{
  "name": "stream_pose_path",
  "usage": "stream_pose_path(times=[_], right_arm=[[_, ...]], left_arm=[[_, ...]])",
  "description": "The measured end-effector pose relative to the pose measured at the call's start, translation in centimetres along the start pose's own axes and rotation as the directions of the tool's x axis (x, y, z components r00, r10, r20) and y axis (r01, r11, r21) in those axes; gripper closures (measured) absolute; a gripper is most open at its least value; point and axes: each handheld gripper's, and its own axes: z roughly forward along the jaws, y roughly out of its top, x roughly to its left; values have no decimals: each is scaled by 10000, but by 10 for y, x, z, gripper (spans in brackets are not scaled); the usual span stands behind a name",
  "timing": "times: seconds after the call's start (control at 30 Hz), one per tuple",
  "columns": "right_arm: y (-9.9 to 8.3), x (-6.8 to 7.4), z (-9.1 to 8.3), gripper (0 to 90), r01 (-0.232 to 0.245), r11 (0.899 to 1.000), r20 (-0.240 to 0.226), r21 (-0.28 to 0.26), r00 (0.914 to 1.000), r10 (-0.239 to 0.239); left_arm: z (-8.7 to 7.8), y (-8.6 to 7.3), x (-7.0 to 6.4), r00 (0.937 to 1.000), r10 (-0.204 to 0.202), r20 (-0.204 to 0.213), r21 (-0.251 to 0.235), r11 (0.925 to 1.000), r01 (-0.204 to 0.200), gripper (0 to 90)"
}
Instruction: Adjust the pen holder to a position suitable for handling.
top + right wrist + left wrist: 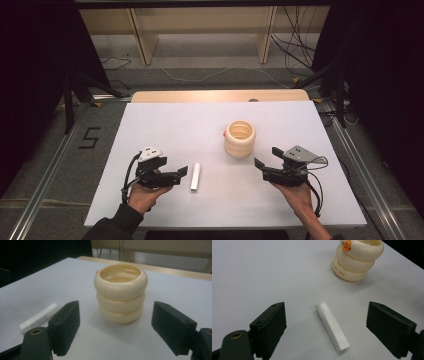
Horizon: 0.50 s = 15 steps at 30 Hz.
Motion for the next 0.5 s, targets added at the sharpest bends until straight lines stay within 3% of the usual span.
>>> stream_pose_path(times=[0.5], right_arm=[[-10, 3, -13, 190, -56, 10000, -173, -12, 9998, 56]], left_arm=[[21, 6, -7, 9999, 98, 116, 1307, 9914, -112, 154]])
